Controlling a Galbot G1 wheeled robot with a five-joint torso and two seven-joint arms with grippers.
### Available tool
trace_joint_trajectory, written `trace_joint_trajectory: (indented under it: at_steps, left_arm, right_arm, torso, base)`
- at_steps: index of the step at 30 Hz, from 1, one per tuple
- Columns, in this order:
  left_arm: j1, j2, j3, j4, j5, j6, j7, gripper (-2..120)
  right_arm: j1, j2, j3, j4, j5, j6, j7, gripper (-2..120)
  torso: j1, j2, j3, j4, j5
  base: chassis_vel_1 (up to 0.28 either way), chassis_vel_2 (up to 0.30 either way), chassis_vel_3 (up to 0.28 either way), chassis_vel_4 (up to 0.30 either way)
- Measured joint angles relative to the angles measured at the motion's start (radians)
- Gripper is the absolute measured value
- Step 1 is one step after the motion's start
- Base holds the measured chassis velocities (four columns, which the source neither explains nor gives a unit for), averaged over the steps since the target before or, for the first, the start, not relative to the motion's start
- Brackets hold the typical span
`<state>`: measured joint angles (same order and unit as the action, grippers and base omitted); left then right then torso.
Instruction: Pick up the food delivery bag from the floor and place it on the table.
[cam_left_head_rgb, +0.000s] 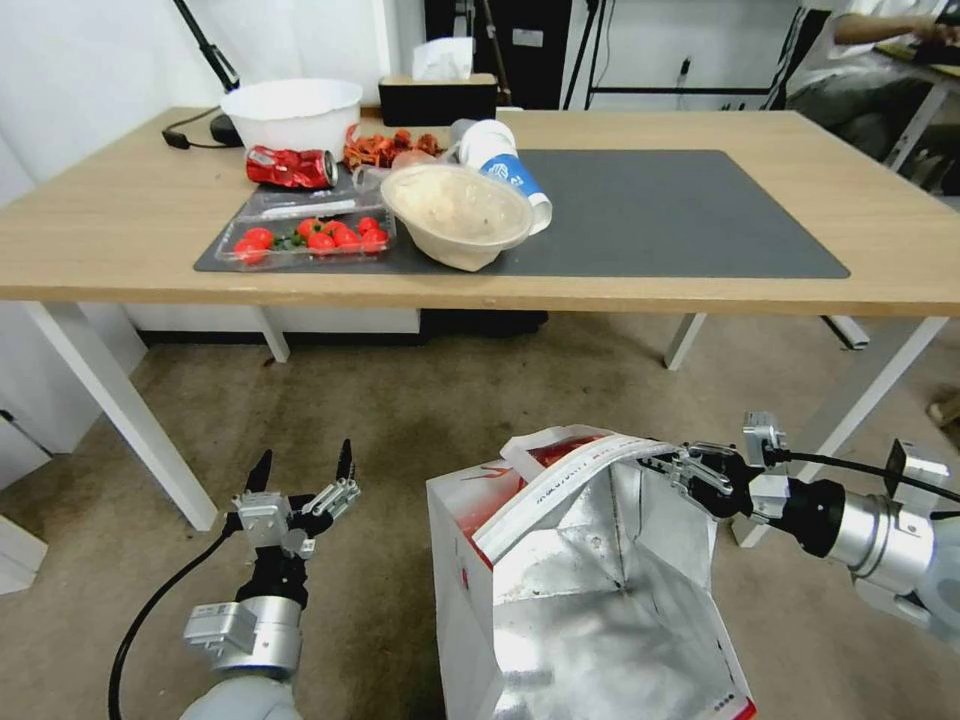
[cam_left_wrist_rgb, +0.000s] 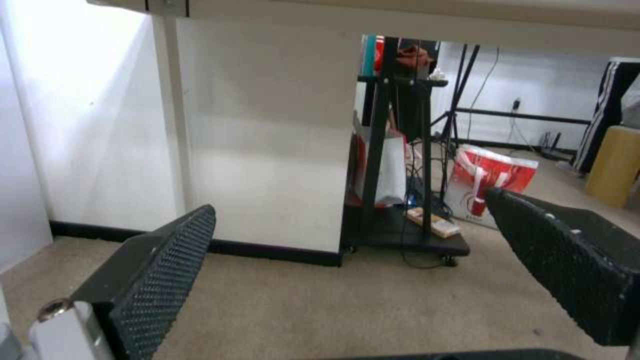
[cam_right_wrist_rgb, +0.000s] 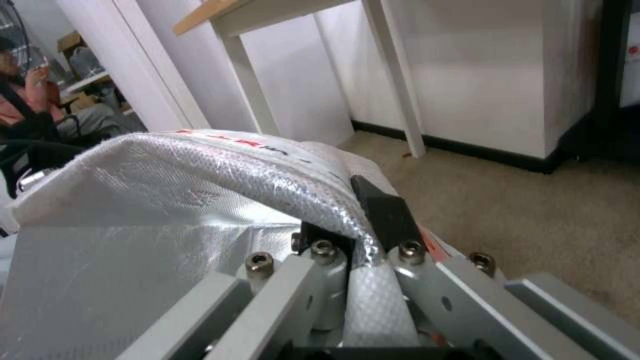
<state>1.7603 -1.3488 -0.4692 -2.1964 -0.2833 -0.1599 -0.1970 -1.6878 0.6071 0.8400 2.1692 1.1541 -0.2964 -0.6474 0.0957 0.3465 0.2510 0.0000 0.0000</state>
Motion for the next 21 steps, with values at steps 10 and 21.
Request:
trace_joint_trajectory:
  at_steps: [10, 21]
  left_arm:
    - [0.000, 0.001, -0.001, -0.001, -0.001, 0.000, 0.000, 100]
    - [0.001, -0.001, 0.000, -0.001, 0.001, 0.000, 0.006, 100]
  right_arm:
    - [-0.002, 0.004, 0.000, -0.003, -0.004, 0.001, -0.005, 0]
    - [-0.003, 0.011, -0.003, -0.010, -0.011, 0.002, -0.014, 0]
  torso:
    - [0.011, 0.035, 0.024, 0.0000, 0.0000]
    - [0.028, 0.085, 0.057, 0.0000, 0.0000]
  base:
    - [0.000, 0.000, 0.000, 0.000]
    - [0.000, 0.000, 0.000, 0.000]
